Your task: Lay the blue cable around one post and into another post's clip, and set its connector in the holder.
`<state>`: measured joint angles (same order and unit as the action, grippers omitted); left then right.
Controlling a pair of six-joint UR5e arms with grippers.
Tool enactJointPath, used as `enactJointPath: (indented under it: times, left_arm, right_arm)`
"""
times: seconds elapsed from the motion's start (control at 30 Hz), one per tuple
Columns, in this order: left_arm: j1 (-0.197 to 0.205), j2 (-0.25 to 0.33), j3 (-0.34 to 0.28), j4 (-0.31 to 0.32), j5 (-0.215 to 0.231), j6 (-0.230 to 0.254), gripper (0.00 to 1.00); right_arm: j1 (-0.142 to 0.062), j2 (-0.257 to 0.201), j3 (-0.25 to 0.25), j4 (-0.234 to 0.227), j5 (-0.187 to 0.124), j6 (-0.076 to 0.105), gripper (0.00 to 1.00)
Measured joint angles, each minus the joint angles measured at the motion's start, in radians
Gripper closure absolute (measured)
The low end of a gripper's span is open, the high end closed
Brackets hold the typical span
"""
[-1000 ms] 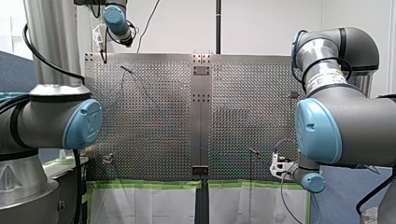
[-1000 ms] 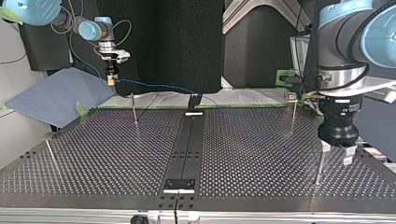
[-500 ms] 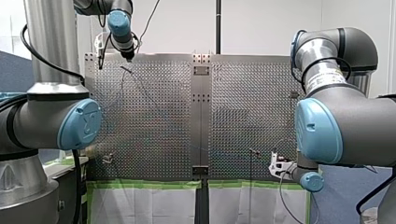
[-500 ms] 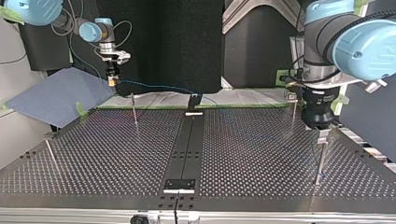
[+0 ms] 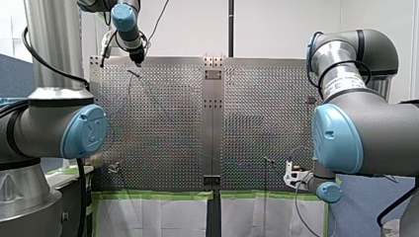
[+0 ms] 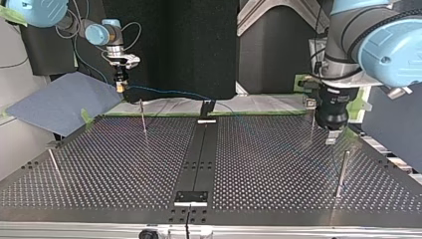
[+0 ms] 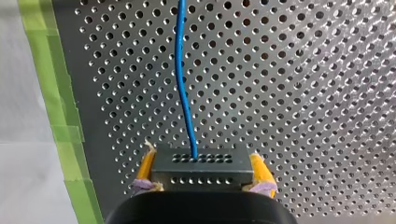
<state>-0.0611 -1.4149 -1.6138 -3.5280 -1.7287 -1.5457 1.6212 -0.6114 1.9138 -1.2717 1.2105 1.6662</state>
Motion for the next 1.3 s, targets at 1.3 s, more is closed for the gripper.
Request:
enactJointPath:
  times: [1.3]
  left_arm:
    - [0.001, 0.054, 0.000, -0.117, -0.217, -0.132, 0.00]
  right_arm:
    - [0.006, 0.000, 0.000, 0.005, 0.001, 0.000, 1.00]
